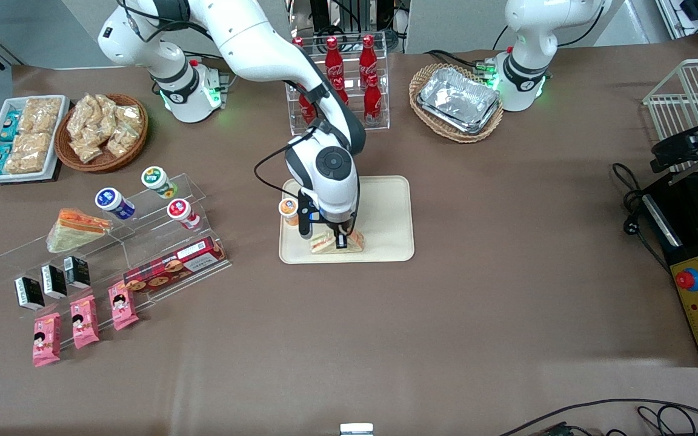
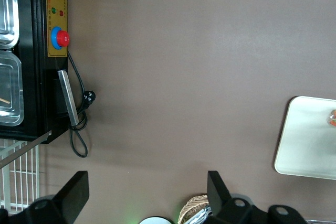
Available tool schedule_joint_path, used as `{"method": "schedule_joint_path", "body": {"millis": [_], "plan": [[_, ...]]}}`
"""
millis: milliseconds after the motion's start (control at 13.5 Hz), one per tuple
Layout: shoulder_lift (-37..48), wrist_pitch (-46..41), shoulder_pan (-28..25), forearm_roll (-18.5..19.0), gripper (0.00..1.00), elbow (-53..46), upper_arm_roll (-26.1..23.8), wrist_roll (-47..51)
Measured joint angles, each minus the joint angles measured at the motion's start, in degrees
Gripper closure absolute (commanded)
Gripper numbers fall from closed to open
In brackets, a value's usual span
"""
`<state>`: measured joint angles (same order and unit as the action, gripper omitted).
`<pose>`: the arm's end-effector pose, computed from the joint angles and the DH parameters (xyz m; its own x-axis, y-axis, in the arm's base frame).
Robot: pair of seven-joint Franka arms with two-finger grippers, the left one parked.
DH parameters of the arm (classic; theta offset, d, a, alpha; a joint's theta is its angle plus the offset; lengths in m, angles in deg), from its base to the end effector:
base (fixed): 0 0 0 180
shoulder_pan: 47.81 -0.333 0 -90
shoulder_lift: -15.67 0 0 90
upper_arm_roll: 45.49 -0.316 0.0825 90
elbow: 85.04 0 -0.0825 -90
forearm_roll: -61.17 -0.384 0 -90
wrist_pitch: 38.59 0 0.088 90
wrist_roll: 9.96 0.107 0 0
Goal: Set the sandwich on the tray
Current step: 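Lower the sandwich onto the tray beside the orange cup, then open the right gripper to release the sandwich on the tray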
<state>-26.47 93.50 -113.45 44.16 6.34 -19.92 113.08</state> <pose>0.5020 0.4888 0.2369 0.0371 -0.9991 0.0210 -0.9956 -0.0388 -0.0856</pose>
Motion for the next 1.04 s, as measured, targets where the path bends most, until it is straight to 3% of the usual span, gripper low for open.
{"method": "schedule_joint_path", "body": {"millis": [741, 1037], "plan": [[0.60, -0.42, 0.38, 0.00, 0.00, -0.36, 0.25, -0.03], [4.97, -6.67, 0.72, 0.00, 0.00, -0.93, 0.85, -2.49]]}}
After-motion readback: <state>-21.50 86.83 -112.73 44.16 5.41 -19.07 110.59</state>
